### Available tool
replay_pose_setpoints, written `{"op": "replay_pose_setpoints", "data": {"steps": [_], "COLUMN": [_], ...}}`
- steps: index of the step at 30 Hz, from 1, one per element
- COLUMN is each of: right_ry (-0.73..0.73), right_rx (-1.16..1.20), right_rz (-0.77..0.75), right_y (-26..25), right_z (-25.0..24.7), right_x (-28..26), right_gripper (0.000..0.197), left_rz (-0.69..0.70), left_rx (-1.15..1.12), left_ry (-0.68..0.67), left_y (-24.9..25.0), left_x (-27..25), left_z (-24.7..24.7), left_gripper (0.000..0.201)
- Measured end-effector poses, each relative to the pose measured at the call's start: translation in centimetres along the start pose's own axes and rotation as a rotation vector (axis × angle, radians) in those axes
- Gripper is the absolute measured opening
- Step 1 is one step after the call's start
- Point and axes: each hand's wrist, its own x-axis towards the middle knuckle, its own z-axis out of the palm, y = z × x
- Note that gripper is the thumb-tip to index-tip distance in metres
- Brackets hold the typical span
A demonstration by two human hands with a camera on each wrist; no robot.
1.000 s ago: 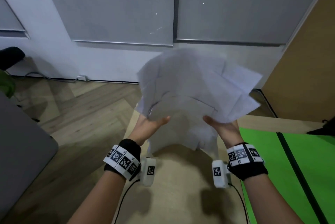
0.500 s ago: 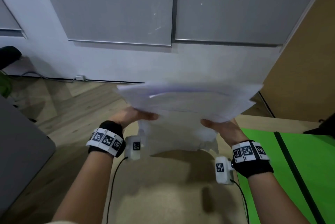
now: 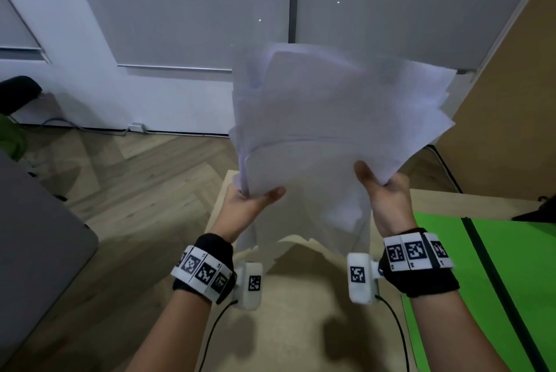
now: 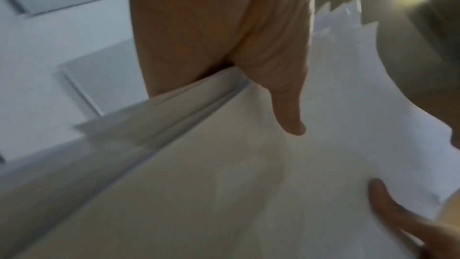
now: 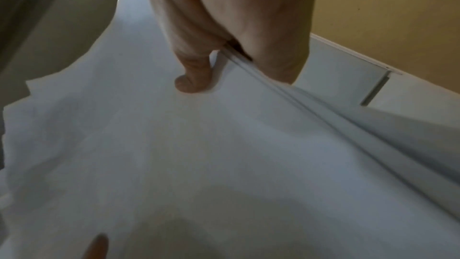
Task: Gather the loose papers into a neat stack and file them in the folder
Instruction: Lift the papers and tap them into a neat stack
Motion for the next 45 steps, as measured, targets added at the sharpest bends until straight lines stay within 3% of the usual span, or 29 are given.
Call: {"op": "replay_pose_setpoints", "data": {"steps": [2,5,9,13,16,20,23,25,28,30,32,37,40,42,45], "right_ry": [-0.075,-0.16,-0.088,-0.152,-0.127,-0.025,0.026,-0.046,-0.197,-0.247,-0.232,-0.025,0.015,0.002,-0.005], "right_rx": [0.013,-0.094,-0.114,-0.147,-0.144,-0.19,-0.107,-0.027,0.075,0.04,-0.063,-0.16,-0.102,-0.096,-0.089], "right_rz": [0.054,0.177,0.223,0.242,0.251,0.224,0.235,0.228,0.247,0.291,0.312,0.239,0.143,0.114,0.166], "right_y": [0.5,3.0,4.5,4.5,4.8,5.5,5.0,4.2,4.0,4.5,5.3,5.0,3.9,3.7,3.8], "right_z": [-0.6,-1.4,-1.6,-2.0,-2.0,-2.1,-1.7,-1.5,-2.5,-3.4,-3.7,-1.7,-0.9,-1.1,-1.1], "right_x": [-0.5,-1.7,-1.7,-1.3,-0.9,-0.6,-0.9,-1.0,-0.8,-1.0,-1.5,-1.9,-1.8,-2.0,-2.3], "right_gripper": [0.014,0.038,0.025,0.047,0.016,0.004,0.007,0.004,0.048,0.063,0.05,0.016,0.012,0.012,0.012], "left_rz": [-0.012,-0.059,-0.035,0.005,0.003,0.0,-0.022,-0.005,0.023,0.022,0.028,0.086,0.097,0.097,0.105], "left_rx": [0.007,0.04,-0.005,-0.02,-0.062,-0.085,-0.051,-0.048,-0.122,-0.139,-0.137,-0.044,-0.089,-0.092,-0.089], "left_ry": [-0.008,-0.058,0.001,-0.029,-0.011,0.023,-0.023,-0.024,0.026,0.028,0.04,0.092,0.172,0.177,0.25], "left_y": [-0.8,-1.5,-1.5,-1.1,-0.9,-1.2,-1.6,-1.5,-1.1,-1.1,-1.1,-0.2,1.1,1.7,1.4], "left_x": [-0.3,-0.6,-0.2,0.3,0.6,0.1,-0.5,-0.9,-1.2,-1.5,-1.9,-2.5,-2.1,-1.8,-1.5], "left_z": [-0.1,0.1,-0.1,-0.1,0.0,-0.2,-0.1,0.1,0.3,0.5,1.0,3.6,4.0,3.7,3.5], "left_gripper": [0.033,0.025,0.023,0.023,0.023,0.052,0.026,0.026,0.027,0.025,0.024,0.024,0.019,0.005,0.053]}}
